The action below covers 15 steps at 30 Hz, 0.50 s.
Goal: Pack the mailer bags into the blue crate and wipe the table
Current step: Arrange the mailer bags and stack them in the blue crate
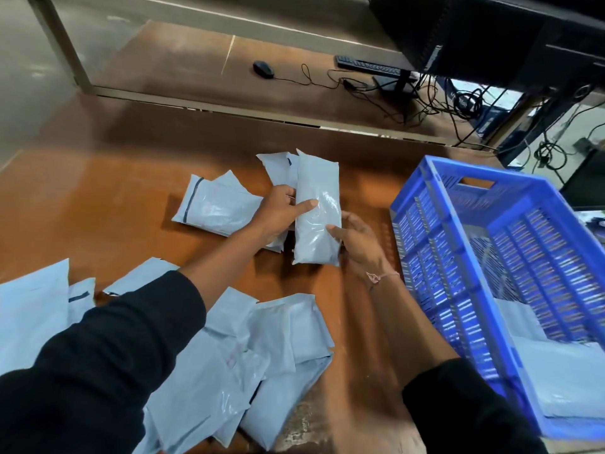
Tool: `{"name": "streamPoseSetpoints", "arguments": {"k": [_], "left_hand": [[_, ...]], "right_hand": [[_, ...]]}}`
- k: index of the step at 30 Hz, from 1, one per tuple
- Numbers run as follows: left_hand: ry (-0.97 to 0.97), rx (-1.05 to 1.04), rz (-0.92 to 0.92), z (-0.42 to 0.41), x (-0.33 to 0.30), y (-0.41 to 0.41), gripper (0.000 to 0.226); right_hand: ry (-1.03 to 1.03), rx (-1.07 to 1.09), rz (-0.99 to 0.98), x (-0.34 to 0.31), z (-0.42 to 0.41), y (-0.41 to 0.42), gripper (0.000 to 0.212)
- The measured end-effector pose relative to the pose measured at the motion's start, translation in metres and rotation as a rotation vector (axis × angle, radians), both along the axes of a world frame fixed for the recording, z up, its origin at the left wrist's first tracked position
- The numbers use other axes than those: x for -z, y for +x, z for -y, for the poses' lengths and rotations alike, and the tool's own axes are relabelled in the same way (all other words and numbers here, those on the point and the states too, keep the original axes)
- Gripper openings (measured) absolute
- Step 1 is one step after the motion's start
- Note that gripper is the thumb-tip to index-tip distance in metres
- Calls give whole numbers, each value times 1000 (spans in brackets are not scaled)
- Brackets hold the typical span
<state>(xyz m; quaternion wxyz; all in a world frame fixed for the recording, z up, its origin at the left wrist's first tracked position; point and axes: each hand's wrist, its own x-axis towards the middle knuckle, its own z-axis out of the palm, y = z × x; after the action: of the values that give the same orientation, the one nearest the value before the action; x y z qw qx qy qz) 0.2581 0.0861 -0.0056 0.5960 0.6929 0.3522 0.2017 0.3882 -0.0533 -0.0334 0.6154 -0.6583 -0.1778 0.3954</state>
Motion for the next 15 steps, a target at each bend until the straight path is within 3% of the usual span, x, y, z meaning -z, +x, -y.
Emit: {"name": "streamPoseSetpoints", "arguments": {"k": [4, 6, 9, 12, 15], "left_hand": [[48, -147, -35, -15, -3, -15, 36], [32, -181, -14, -23, -6, -25, 32], [13, -204, -4, -32, -11, -40, 35], [3, -227, -15, -37, -15, -49, 36], [-3, -234, -24, -39, -15, -54, 36]], "right_hand": [[-90, 68, -8, -9, -26, 5, 10], [-224, 189, 113, -6, -43, 13, 19], [-429, 190, 417, 4, -66, 21, 37], [-523, 138, 456, 11, -85, 21, 83], [-556, 115, 387, 17, -98, 28, 84]]}}
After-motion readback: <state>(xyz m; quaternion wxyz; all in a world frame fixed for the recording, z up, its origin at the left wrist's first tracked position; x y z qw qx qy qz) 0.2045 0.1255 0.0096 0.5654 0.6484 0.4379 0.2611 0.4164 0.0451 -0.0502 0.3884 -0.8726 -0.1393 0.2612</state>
